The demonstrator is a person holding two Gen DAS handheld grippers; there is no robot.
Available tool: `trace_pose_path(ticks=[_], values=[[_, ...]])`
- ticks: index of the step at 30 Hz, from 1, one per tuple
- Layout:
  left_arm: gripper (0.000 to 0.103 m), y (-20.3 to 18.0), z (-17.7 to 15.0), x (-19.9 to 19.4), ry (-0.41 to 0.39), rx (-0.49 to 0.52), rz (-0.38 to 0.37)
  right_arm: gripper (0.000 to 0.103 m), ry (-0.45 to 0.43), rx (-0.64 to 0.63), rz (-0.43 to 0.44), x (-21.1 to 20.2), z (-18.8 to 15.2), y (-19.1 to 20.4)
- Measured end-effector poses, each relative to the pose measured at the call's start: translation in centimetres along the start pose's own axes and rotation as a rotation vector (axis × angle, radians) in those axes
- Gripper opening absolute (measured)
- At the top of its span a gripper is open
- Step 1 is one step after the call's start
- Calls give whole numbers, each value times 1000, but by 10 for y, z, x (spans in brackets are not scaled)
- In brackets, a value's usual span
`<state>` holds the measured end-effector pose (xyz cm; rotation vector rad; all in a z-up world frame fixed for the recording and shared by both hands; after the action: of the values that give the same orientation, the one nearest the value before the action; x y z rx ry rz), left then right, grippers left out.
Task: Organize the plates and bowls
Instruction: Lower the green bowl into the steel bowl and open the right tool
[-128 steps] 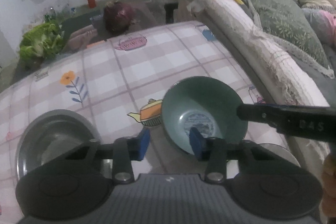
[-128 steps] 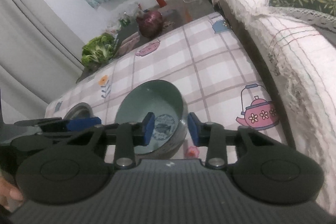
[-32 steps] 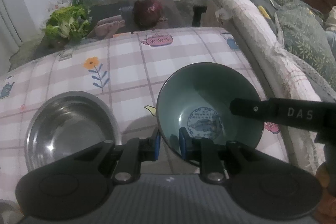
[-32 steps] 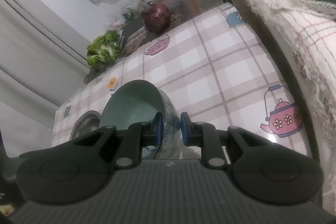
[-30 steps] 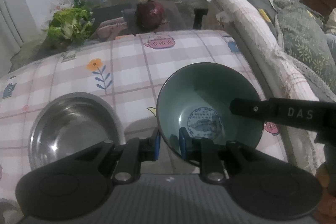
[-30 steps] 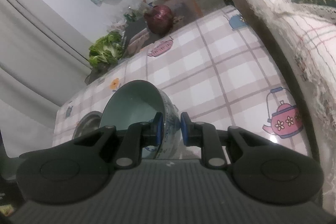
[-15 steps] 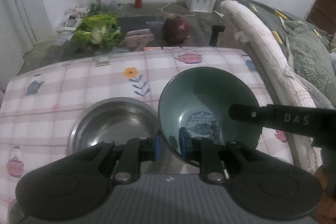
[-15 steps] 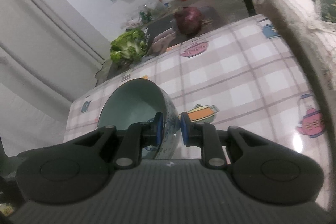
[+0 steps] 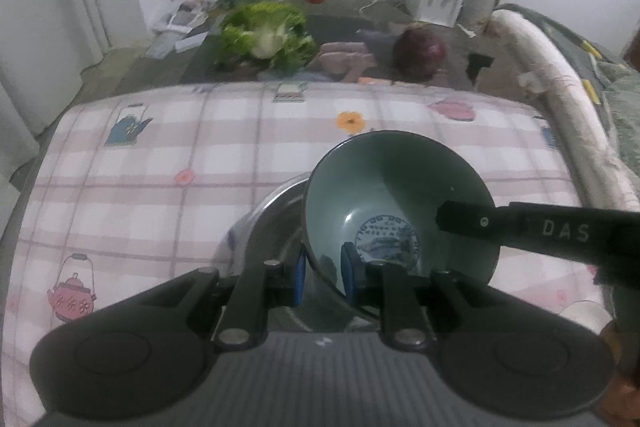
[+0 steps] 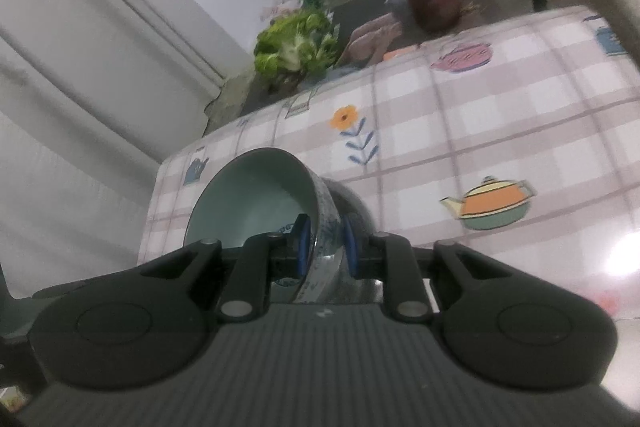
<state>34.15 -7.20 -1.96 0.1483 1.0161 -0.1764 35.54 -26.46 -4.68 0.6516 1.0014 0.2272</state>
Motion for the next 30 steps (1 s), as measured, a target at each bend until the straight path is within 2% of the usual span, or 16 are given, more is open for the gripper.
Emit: trace_pose_path(ticks=[12,20,23,25,28,30], values=[[20,14,-12,31,61,0,10,17,69,13,-32,47,-9,-5],[20,13,-17,44,85,62,38,19,87,8,-38,62,-17,-7],[24,10,-19,39,72,98,36,20,92,14,-37,62,-16,-6],[31,8,-20,33,55,117,29,23,96,0,-41,61,-16,-4],[46,5,-22,19,29,145,15,41,102,-23,-31,56,-17,3],[53,4,-24,9,6,164,1,59,92,-42,-31,50,-18,10]])
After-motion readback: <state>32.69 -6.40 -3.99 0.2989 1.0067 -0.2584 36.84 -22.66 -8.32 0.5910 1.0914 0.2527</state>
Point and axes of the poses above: each gripper's, at about its wrist camera, not at the fingertips, and x roughly the way its jaws point, y to its left, z to its top, the point moved 1 cm from there along x, roughly the way its jaws point, and after that the axes turned 10 degrees about x, right-handed, at the moved point
